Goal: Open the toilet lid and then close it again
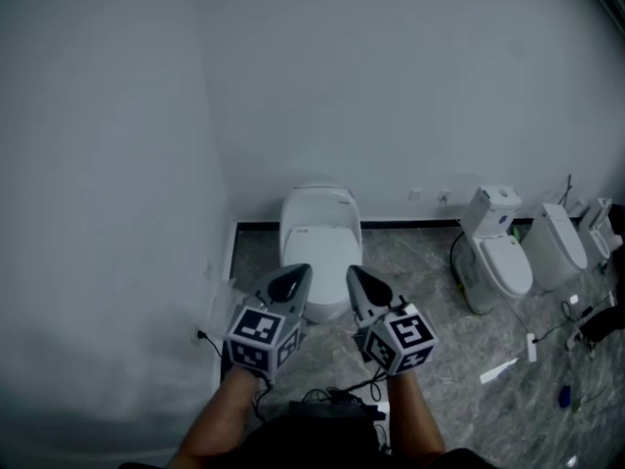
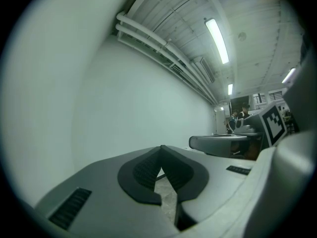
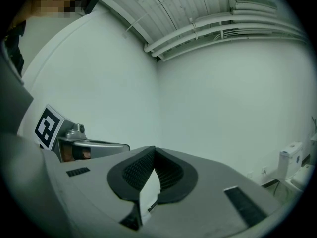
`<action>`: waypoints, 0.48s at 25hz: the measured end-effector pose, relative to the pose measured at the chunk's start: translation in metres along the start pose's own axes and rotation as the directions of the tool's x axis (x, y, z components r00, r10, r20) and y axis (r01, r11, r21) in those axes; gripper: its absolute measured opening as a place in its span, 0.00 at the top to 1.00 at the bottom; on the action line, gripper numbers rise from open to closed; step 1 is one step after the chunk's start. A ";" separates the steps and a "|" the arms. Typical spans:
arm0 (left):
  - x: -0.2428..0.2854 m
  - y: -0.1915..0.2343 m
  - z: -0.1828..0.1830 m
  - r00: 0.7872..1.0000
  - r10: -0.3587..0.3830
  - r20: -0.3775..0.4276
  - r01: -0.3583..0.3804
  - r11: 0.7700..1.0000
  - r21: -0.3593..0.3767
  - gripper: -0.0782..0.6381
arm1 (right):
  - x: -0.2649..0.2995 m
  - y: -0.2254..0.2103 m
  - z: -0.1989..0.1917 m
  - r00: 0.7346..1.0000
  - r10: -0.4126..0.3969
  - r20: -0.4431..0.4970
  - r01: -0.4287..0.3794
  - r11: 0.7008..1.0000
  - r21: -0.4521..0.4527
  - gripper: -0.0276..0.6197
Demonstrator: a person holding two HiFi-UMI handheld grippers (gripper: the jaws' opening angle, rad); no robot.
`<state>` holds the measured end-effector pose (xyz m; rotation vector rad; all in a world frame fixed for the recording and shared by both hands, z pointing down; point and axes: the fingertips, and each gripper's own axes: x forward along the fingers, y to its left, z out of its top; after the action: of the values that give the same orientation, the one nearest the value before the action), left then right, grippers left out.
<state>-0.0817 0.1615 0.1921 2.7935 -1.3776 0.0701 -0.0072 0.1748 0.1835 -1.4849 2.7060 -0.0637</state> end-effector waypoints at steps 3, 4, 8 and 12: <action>0.001 -0.003 0.002 1.000 -0.004 -0.004 0.004 1.000 0.006 0.88 | -0.001 -0.001 0.003 1.000 0.001 0.003 -0.001 1.000 0.003 0.94; 0.001 -0.004 0.002 1.000 -0.003 -0.004 0.003 1.000 0.008 0.88 | -0.003 -0.001 0.003 1.000 0.001 0.005 -0.001 1.000 0.004 0.94; -0.002 -0.007 0.000 1.000 0.001 -0.003 -0.001 1.000 0.009 0.88 | -0.007 0.002 0.002 1.000 0.002 0.010 -0.002 1.000 0.006 0.94; -0.002 -0.007 -0.004 1.000 0.004 -0.012 -0.004 1.000 0.005 0.88 | -0.008 0.003 0.003 1.000 0.004 0.013 -0.004 1.000 0.008 0.94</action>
<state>-0.0773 0.1679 0.1956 2.7901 -1.3817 0.0904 -0.0051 0.1825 0.1808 -1.4719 2.6956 -0.0647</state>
